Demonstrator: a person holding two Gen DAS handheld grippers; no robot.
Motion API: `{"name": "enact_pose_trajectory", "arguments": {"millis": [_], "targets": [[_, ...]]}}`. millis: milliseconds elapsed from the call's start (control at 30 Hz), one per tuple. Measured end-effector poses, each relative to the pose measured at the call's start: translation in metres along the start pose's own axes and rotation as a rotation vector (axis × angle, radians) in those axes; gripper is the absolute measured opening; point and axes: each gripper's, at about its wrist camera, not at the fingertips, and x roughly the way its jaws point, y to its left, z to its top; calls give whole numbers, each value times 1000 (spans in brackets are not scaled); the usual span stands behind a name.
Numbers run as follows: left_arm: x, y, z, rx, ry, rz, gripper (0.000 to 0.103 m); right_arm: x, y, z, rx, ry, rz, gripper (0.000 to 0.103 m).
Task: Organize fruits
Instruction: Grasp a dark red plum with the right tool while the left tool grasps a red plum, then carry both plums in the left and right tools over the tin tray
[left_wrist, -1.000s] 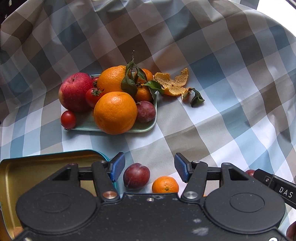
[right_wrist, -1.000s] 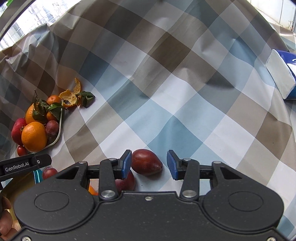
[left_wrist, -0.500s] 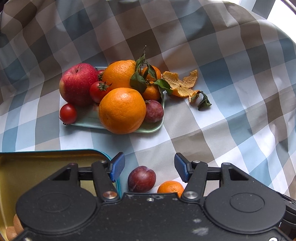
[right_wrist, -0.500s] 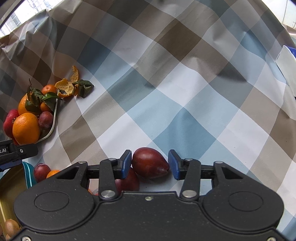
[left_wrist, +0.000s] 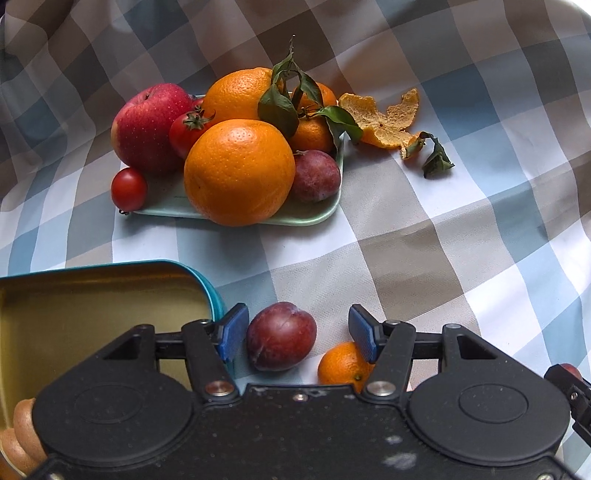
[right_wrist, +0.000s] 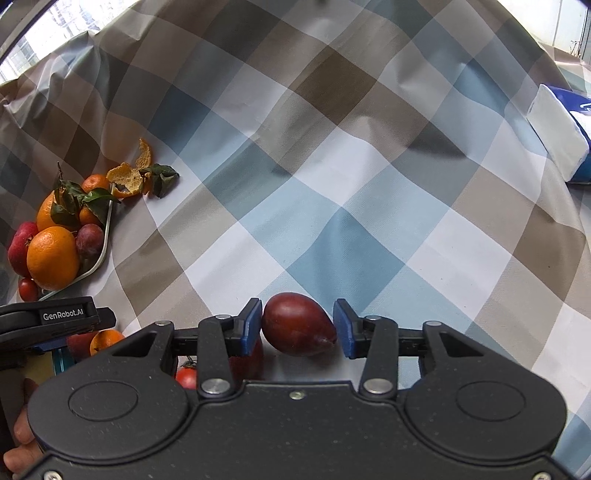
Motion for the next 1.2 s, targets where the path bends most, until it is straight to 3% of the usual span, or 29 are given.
{"name": "enact_pose_trajectory", "arguments": {"millis": [400, 433, 467, 500, 733, 900, 1067, 1200], "targets": [[3, -10, -6, 56, -8, 29, 64, -30, 2, -13, -5, -16, 40, 51], [4, -9, -6, 51, -3, 20, 60, -33, 4, -14, -12, -20, 43, 51], [4, -8, -6, 42, 1, 18, 44, -35, 5, -15, -17, -21, 44, 51], [4, -6, -7, 36, 0, 16, 38, -37, 6, -17, -20, -23, 46, 51], [-11, -2, -13, 44, -13, -15, 38, -50, 2, -26, -16, -22, 39, 51], [-49, 3, -19, 39, -86, -69, 38, -63, -4, -29, 1, -40, 42, 51], [-82, 20, -27, 26, -163, -70, 38, -71, -1, -29, 4, -47, 69, 51], [-88, 40, -28, -23, -167, -48, 38, -73, 7, -31, -20, -48, 76, 51]]}}
